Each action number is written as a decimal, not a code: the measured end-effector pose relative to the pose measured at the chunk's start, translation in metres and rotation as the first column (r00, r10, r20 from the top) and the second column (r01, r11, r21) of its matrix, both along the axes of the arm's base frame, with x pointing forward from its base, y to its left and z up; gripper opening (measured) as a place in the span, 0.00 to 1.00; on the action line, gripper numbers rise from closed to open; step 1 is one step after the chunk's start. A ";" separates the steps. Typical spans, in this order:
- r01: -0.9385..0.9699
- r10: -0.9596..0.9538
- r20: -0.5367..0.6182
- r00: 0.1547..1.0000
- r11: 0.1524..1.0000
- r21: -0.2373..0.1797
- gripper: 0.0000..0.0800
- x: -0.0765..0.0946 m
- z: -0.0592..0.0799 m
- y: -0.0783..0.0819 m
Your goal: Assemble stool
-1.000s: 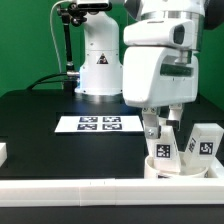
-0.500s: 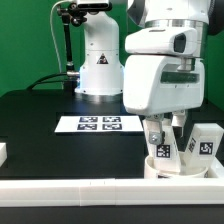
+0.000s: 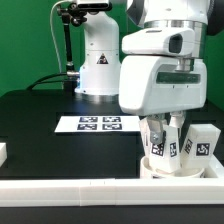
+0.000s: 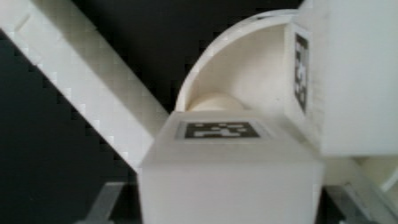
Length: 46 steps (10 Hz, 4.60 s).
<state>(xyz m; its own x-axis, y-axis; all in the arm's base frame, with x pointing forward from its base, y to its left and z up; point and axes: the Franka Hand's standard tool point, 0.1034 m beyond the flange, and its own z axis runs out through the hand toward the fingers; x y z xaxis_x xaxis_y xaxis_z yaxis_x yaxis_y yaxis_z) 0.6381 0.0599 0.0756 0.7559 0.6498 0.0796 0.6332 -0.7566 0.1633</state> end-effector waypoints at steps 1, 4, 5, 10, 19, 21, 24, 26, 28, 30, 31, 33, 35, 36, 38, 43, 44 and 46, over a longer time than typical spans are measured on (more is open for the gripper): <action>0.052 -0.052 0.004 0.999 0.999 0.009 0.42 0.000 0.000 0.000; 0.417 -0.419 -0.003 0.908 0.904 0.093 0.43 -0.001 -0.001 -0.012; 0.496 -0.498 -0.011 0.867 0.861 0.115 0.43 -0.001 -0.001 -0.015; 0.809 -0.815 -0.064 0.575 0.556 0.190 0.43 -0.002 -0.003 -0.018; 0.963 -0.977 -0.197 -0.084 -0.130 0.236 0.43 -0.002 -0.004 -0.019; 0.906 -0.917 -0.260 -0.301 -0.360 0.222 0.43 -0.002 -0.004 -0.018; 0.808 -0.815 -0.300 -0.495 -0.559 0.187 0.43 -0.005 -0.005 -0.005; 0.767 -0.774 -0.308 -0.554 -0.618 0.173 0.43 -0.005 -0.005 -0.004; 0.676 -0.680 -0.325 -0.657 -0.722 0.144 0.43 -0.006 -0.006 -0.002; 0.575 -0.576 -0.338 -0.744 -0.810 0.115 0.43 -0.007 -0.006 0.000; 0.468 -0.467 -0.350 -0.812 -0.880 0.088 0.43 -0.008 -0.007 -0.001; 0.217 -0.213 -0.389 -0.896 -0.976 0.036 0.43 -0.008 -0.007 0.000; 0.124 -0.112 -0.402 -0.909 -0.992 -0.003 0.43 -0.008 -0.007 0.001; 0.104 -0.091 -0.408 -0.908 -0.994 -0.010 0.43 -0.007 -0.007 0.001; 0.085 -0.071 -0.410 -0.909 -0.996 -0.017 0.43 -0.007 -0.007 0.000; 0.035 -0.014 -0.414 -0.910 -0.998 -0.044 0.43 -0.007 -0.008 -0.001; 0.020 0.003 -0.415 -0.910 -0.998 -0.052 0.43 -0.007 -0.008 -0.002; 0.058 -0.035 -0.422 -0.906 -0.997 -0.042 0.43 -0.007 -0.008 -0.002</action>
Offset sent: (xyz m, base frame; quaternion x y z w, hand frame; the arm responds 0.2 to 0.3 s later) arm -0.0054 -0.0168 -0.0097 0.0542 -0.0081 0.3477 0.9360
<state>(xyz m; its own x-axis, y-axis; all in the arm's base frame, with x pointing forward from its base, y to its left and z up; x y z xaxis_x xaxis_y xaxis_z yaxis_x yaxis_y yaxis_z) 0.6311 0.0582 0.0680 -0.6803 -0.6797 -0.2741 -0.6864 0.7220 -0.0869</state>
